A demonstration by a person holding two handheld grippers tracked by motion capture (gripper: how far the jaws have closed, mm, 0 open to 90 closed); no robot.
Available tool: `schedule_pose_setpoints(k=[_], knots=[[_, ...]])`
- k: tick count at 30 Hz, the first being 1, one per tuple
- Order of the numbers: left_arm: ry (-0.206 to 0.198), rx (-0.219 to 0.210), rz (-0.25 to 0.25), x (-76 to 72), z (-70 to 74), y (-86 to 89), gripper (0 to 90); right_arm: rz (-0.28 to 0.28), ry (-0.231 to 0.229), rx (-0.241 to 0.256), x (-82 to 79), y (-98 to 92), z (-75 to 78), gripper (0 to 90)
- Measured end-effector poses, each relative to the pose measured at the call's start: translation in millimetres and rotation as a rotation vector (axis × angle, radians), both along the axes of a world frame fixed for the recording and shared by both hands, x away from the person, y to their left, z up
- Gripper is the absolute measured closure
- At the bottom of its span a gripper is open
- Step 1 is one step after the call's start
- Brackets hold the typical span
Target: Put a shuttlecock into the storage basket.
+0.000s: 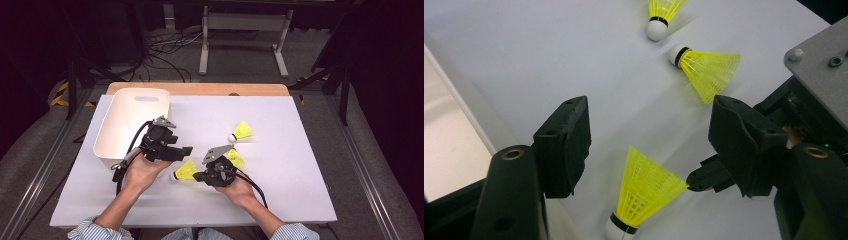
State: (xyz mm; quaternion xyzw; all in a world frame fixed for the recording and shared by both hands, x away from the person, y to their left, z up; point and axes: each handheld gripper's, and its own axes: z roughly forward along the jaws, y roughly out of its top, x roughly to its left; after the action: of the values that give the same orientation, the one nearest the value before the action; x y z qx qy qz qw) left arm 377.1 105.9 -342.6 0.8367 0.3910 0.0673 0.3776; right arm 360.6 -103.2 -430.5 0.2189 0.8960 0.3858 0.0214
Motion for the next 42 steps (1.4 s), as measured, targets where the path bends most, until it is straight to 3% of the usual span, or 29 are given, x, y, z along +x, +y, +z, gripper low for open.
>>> schedule_pose_setpoints(k=[15,42], knots=[[-0.029,0.011,-0.026,-5.3,9.5,-5.9,31.0,-0.023,-0.011,-0.003,-6.1,-25.8,14.1,90.0],[-0.024,0.033,-0.089,-8.5,11.2,-24.2,30.1,-0.056,-0.022,-0.009,-8.7,-62.4,39.3,90.0]])
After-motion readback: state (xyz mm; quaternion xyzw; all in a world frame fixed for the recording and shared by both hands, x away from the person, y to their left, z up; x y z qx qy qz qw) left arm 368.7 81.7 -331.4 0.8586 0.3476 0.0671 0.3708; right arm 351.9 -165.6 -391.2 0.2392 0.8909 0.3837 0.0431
